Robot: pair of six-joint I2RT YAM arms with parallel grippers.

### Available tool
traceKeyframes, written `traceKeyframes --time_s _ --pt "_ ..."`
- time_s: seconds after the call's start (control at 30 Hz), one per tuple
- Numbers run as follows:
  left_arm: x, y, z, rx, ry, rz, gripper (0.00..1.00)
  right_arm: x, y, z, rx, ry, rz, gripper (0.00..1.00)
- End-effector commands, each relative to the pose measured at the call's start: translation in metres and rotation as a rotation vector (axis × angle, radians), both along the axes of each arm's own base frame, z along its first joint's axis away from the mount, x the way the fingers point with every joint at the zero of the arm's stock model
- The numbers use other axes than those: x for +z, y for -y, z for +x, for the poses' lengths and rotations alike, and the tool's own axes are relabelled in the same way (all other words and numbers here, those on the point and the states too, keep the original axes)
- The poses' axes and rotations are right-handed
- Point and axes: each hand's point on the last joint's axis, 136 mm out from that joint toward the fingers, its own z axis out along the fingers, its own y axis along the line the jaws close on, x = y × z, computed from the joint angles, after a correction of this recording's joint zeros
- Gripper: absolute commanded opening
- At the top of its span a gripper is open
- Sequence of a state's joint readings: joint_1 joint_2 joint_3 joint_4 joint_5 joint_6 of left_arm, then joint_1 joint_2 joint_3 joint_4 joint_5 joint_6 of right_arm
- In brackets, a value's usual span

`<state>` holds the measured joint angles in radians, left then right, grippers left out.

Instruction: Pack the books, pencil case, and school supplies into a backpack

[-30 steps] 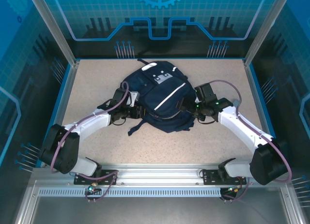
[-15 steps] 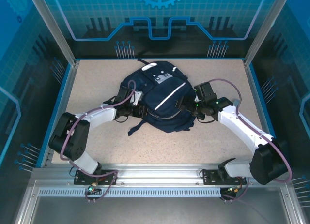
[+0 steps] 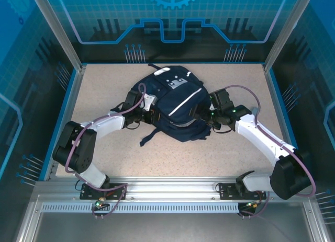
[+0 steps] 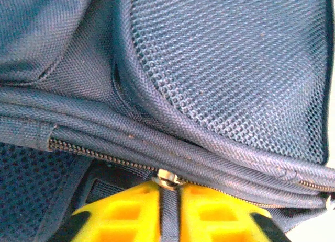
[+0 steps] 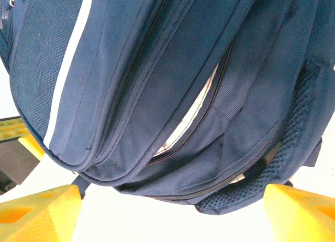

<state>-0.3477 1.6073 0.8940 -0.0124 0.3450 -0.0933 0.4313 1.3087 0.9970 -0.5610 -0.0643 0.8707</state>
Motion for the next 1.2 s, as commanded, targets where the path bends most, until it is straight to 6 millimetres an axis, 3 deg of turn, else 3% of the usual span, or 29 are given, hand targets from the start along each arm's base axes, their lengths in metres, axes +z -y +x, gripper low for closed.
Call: traceKeyframes --time_s 0.0,0.2,0.43,0.5,0.6,0.7,0.87,1.17 --pt "0.039 0.01 0.011 -0.053 0.146 -0.095 0.09 0.007 -0.007 0.0 0.019 0.001 0.009 0.91" --pt "0.041 0.009 0.001 -0.054 0.127 -0.109 0.0 0.006 -0.007 0.0 0.016 -0.003 0.006 0.91" --pt "0.036 -0.003 -0.014 0.002 0.1 -0.098 0.0 0.001 -0.017 0.001 0.039 -0.018 0.024 0.9" --pt "0.029 -0.01 -0.013 0.049 0.082 -0.079 0.11 -0.001 -0.024 0.0 0.053 -0.024 0.04 0.9" --pt "0.02 -0.012 -0.015 0.064 0.059 -0.078 0.38 -0.003 -0.035 0.001 0.073 -0.033 0.067 0.9" --pt "0.01 -0.011 -0.014 0.061 0.035 -0.067 0.52 -0.006 -0.043 0.002 0.086 -0.045 0.089 0.9" --pt "-0.001 -0.006 -0.007 0.037 0.021 -0.057 0.53 -0.005 -0.052 0.006 0.102 -0.045 0.113 0.9" --pt "0.0 0.006 0.013 -0.003 0.041 -0.071 0.47 -0.01 -0.066 0.026 0.068 -0.038 0.173 0.9"
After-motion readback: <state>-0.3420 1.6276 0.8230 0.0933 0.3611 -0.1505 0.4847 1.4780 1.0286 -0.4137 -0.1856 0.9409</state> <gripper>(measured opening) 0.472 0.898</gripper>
